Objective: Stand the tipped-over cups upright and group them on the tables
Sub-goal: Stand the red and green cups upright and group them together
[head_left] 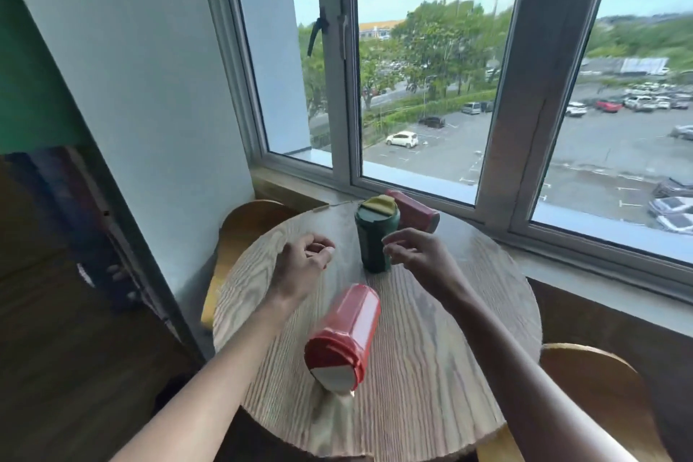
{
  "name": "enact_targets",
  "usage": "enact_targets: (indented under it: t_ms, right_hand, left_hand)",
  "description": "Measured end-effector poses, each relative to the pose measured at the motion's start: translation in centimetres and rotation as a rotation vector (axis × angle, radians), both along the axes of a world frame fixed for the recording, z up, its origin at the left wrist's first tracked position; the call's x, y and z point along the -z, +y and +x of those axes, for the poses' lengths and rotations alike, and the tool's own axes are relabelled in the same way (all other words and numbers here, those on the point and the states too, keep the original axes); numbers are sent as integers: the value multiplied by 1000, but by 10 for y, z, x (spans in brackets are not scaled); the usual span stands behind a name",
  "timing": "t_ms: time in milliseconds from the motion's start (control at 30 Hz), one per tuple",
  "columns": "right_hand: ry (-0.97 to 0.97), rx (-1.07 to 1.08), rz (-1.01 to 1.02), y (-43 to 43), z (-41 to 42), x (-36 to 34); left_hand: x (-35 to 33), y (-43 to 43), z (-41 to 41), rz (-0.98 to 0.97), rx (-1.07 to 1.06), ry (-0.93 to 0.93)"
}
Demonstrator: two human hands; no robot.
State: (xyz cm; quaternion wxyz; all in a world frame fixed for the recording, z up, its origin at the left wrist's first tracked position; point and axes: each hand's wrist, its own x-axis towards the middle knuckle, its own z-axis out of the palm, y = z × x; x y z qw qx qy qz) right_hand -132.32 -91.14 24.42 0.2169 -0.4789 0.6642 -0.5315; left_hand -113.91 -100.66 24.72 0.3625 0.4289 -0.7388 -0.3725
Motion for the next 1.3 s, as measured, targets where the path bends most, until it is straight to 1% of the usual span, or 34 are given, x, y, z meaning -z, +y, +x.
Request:
enact_targets:
  t_ms: [167,333,500,567,633,733,800,967,1067,1167,1233,1300]
  right_hand:
    - [43,181,7,-37,7,9]
    - [44,360,46,-49,33,18]
    - [31,393,224,-35,65,25]
    - [45,388,308,-28,78,25]
    - [54,399,340,-21,89,24]
    - [36,404,336,-4,107,21]
    - [-16,355,344,8,119,23]
    - [-12,264,335,26,135,38]
    - [-99,219,301,33,144,42]
    - [-139,161,303,38,148,47]
    - [-138,126,317,38,149,49]
    - [-95,133,315,38,149,50]
  left_hand:
    - [11,-75,-22,-8,207,-14]
    - [26,-120,-38,69,472,-60]
    - [30,-136,-58,188,660,-80]
    - [32,-134,-65,236,731,-68]
    - [35,-132,-69,281,789,-36]
    - [42,-135,-74,274,803,2]
    - [46,-135,-75,273,804,8]
    - [54,-136,-83,310,786,55]
    - [58,-140,-85,297,782,58]
    - [61,-144,-86,279,797,51]
    - [63,-146,-86,268,804,46]
    - [63,-147,-86,258,810,41]
